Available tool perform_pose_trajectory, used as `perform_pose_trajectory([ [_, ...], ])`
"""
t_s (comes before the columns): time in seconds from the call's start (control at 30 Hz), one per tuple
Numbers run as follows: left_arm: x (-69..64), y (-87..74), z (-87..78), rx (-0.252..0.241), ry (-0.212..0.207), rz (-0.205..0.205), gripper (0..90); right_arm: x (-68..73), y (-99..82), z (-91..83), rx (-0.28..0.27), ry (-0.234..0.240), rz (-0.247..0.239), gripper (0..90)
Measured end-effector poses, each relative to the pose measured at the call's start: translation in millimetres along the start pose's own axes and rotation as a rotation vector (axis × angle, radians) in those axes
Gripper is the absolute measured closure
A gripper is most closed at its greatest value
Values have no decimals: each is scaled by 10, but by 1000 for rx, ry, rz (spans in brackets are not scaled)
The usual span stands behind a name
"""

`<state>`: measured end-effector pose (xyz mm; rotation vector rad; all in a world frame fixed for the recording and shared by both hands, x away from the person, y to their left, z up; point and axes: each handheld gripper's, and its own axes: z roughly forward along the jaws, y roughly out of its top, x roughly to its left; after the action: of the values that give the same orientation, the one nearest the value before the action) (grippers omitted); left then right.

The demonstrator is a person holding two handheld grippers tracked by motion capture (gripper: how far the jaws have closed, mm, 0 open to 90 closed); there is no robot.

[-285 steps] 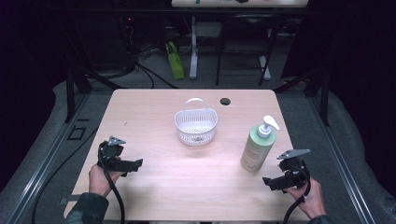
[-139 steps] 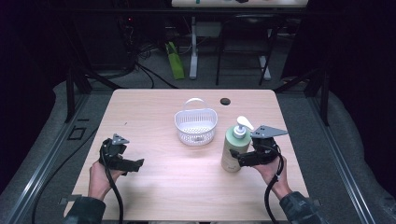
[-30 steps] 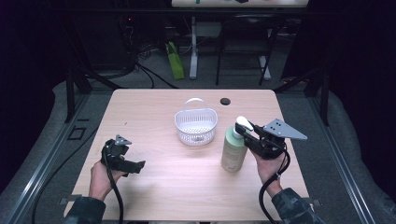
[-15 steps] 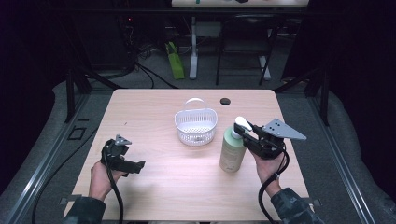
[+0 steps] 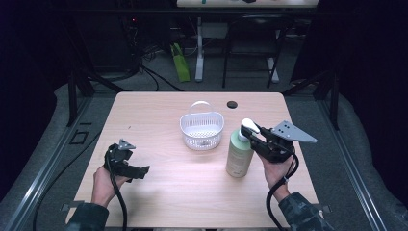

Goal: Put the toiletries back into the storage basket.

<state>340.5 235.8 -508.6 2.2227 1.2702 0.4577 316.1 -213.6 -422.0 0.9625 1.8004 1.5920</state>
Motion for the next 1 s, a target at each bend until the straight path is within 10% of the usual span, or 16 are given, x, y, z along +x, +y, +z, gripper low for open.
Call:
perform_pose_trajectory([
  [1.0, -3, -11, 11, 3, 1, 1, 0, -46, 199, 5, -24, 17, 1, 677],
])
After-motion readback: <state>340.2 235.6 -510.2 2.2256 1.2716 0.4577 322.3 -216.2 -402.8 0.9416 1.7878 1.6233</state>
